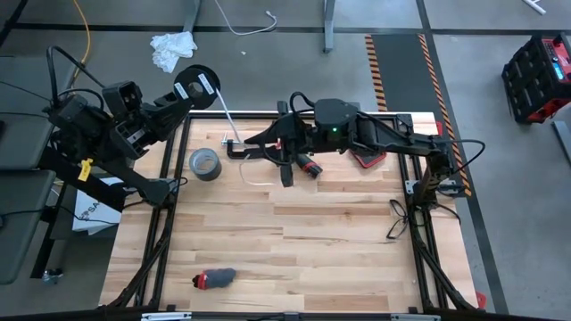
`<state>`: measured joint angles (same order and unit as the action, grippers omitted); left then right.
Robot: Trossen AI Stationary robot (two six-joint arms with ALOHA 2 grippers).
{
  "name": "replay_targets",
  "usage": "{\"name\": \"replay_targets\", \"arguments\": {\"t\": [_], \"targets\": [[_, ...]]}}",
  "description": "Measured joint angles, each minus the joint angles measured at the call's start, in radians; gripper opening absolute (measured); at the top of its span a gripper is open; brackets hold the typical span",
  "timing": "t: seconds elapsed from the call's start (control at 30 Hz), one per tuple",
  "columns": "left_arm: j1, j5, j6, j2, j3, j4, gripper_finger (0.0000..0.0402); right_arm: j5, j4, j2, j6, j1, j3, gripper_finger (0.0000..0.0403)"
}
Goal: Coil cords
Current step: Coil the white cable wire into the black spool
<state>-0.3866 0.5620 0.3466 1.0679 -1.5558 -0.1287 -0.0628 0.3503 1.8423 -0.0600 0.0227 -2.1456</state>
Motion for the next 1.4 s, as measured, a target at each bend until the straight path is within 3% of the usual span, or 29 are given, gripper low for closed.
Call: {"name": "replay_targets", "arguments": {"t": [0.57, 0.63, 0.77, 0.87, 1.17, 1.4], "targets": [[0.000, 0.000, 0.009, 0.009, 0.000, 0.001, 0.0000, 0.026, -0.003, 0.000, -0.001, 0.000, 0.000, 0.0085], [0.000, 0.000, 0.008, 0.008, 0.000, 0.000, 0.0000, 0.026, 0.004, 0.000, -0.006, 0.000, 0.000, 0.0073], [0.000, 0.000, 0.011, 0.008, 0.000, 0.000, 0.0000, 0.026, 0.018, 0.000, -0.010, 0.000, 0.000, 0.0013], [0.000, 0.001, 0.036, 0.013, 0.000, -0.006, 0.0000, 0.042, -0.011, 0.001, -0.019, 0.014, 0.000, 0.0007], [0.000, -0.037, 0.379, 0.093, 0.000, -0.051, 0.0000, 0.033, -0.171, 0.027, -0.046, 0.063, 0.000, 0.0002], [0.000, -0.023, 0.523, 0.133, 0.000, -0.062, 0.0000, 0.048, -0.228, 0.040, -0.087, 0.079, 0.000, 0.0001]]}}
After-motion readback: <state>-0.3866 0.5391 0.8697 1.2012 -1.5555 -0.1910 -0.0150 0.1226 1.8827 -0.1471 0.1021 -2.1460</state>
